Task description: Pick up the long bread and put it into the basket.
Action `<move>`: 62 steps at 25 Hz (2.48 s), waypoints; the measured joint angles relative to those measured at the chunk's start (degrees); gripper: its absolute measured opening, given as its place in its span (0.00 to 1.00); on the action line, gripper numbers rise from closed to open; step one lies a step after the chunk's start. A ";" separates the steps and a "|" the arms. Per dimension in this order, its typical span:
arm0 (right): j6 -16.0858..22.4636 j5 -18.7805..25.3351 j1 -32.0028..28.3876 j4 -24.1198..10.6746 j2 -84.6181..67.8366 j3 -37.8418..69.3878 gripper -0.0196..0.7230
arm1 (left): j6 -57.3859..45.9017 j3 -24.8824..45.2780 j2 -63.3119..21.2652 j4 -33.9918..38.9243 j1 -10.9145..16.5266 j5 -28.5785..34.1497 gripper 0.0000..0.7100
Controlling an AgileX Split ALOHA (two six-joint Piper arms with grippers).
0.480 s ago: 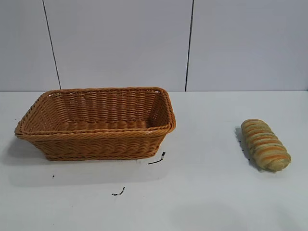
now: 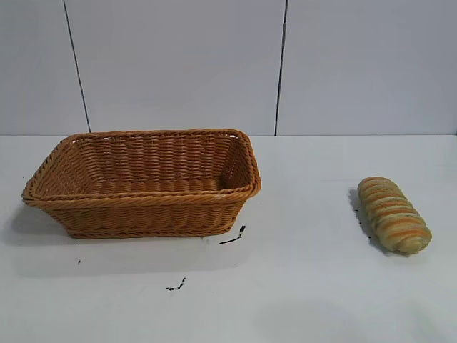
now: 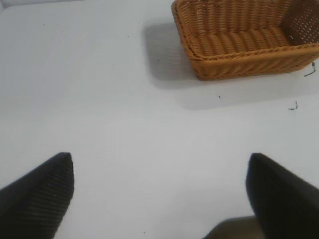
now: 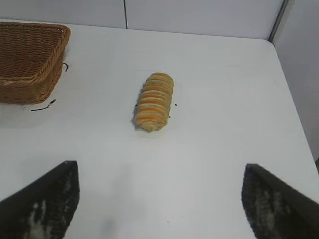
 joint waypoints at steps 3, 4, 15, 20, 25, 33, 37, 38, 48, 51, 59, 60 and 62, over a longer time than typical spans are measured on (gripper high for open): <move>0.00 -1.37 0.00 0.00 7.06 -2.64 0.85 | 0.00 0.00 0.00 0.00 0.00 0.00 0.98; 0.00 -1.84 0.00 0.00 10.28 -3.56 0.85 | 0.00 0.00 0.00 0.00 0.00 0.00 0.98; -0.04 -9.91 0.00 0.00 51.53 -15.21 0.93 | 0.00 0.00 0.00 0.00 0.00 0.00 0.98; -0.85 -14.92 0.00 0.00 69.75 -23.14 0.96 | 0.00 0.00 0.00 0.00 0.00 0.00 0.98; -0.90 -13.64 2.00 0.35 84.92 -32.95 0.96 | 0.00 0.00 0.00 0.00 0.00 0.00 0.98; 1.75 -14.09 5.97 0.51 102.50 -42.74 0.96 | 0.00 0.00 0.00 0.00 0.00 0.00 0.98; 3.84 -15.75 5.66 -0.45 109.81 -46.82 0.96 | 0.00 0.00 0.00 0.00 0.00 0.00 0.98; 4.18 -15.93 5.53 -0.52 111.39 -47.73 0.96 | 0.00 0.00 0.00 0.00 0.00 0.00 0.98; 4.29 -16.78 5.47 -1.95 119.78 -49.44 0.96 | 0.00 0.00 0.00 0.00 0.00 0.00 0.98; 4.29 -16.84 5.47 -2.13 120.09 -49.44 0.95 | 0.00 0.00 0.00 0.00 0.00 0.00 0.98; 4.58 -15.21 5.47 -2.36 120.02 -49.67 0.30 | 0.00 0.00 0.00 0.00 0.00 0.00 0.98; 4.62 -14.88 5.47 -2.42 119.83 -49.67 0.28 | 0.00 0.00 0.00 0.00 0.00 0.00 0.98; 4.47 -13.49 5.47 -2.60 118.52 -49.73 0.25 | 0.00 0.00 0.00 0.00 0.00 0.00 0.98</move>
